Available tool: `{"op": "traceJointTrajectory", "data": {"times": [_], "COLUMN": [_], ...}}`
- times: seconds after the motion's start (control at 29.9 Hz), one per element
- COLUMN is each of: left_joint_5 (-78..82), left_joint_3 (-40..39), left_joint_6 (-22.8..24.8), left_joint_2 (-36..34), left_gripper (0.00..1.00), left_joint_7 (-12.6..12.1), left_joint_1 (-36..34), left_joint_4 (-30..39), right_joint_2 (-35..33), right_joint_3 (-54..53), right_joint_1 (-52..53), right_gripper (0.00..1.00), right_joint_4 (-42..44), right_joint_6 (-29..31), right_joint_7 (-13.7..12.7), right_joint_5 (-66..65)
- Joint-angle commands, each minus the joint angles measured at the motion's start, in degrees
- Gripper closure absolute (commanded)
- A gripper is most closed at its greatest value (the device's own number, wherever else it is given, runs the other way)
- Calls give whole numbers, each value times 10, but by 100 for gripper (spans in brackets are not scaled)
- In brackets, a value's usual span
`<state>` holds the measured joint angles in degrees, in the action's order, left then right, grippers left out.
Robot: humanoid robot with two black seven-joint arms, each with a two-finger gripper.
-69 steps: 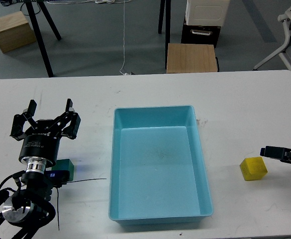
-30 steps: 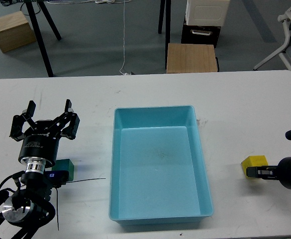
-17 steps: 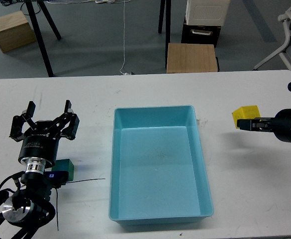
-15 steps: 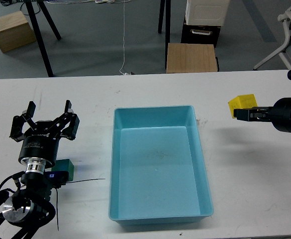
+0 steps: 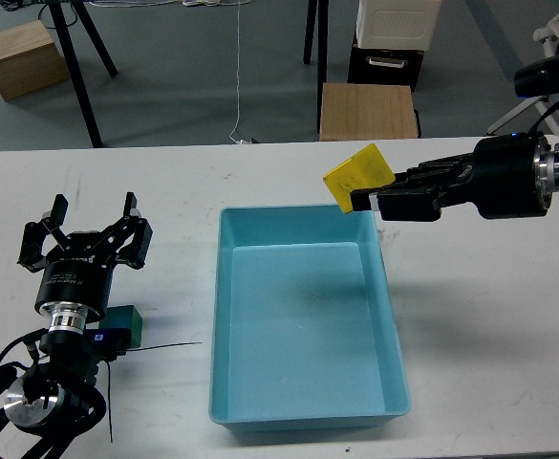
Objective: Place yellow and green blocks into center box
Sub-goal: 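Lift the yellow cube with the right gripper and carry it over the tray, then release the yellow cube into the tray and withdraw the right gripper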
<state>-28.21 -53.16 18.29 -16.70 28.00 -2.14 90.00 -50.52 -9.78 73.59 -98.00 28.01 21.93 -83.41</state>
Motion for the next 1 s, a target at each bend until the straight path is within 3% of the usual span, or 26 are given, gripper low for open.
{"op": "traceJointTrajectory", "data": {"times": [0.0,0.03,0.27,0.57,0.67,0.77,0.84,0.94,0.97], "left_joint_5": [0,0,0,0,0,0,0,0,0], "left_joint_3": [0,-1,-14,-22,-22,-22,-22,-20,-18], "left_joint_6": [1,1,0,0,0,0,0,-1,-1], "left_joint_2": [0,0,0,-1,0,-1,-1,-3,-4], "left_gripper": [0,0,0,0,0,0,0,0,0], "left_joint_7": [0,0,0,0,0,0,0,0,0], "left_joint_1": [-1,-1,-1,-3,-3,-4,-5,-28,-37], "left_joint_4": [0,0,0,0,0,0,-1,-17,-25], "right_joint_2": [47,60,148,244,267,274,273,265,261], "right_joint_3": [62,82,179,231,231,227,227,221,218], "right_joint_1": [39,49,93,85,74,71,71,71,71], "right_gripper": [95,95,92,86,70,32,27,4,3], "right_joint_4": [1,2,18,114,151,161,161,160,157], "right_joint_6": [0,0,0,0,0,0,0,0,0], "right_joint_7": [51,61,61,61,61,61,61,61,61], "right_joint_5": [-96,-116,-232,-282,-280,-274,-273,-271,-266]}}
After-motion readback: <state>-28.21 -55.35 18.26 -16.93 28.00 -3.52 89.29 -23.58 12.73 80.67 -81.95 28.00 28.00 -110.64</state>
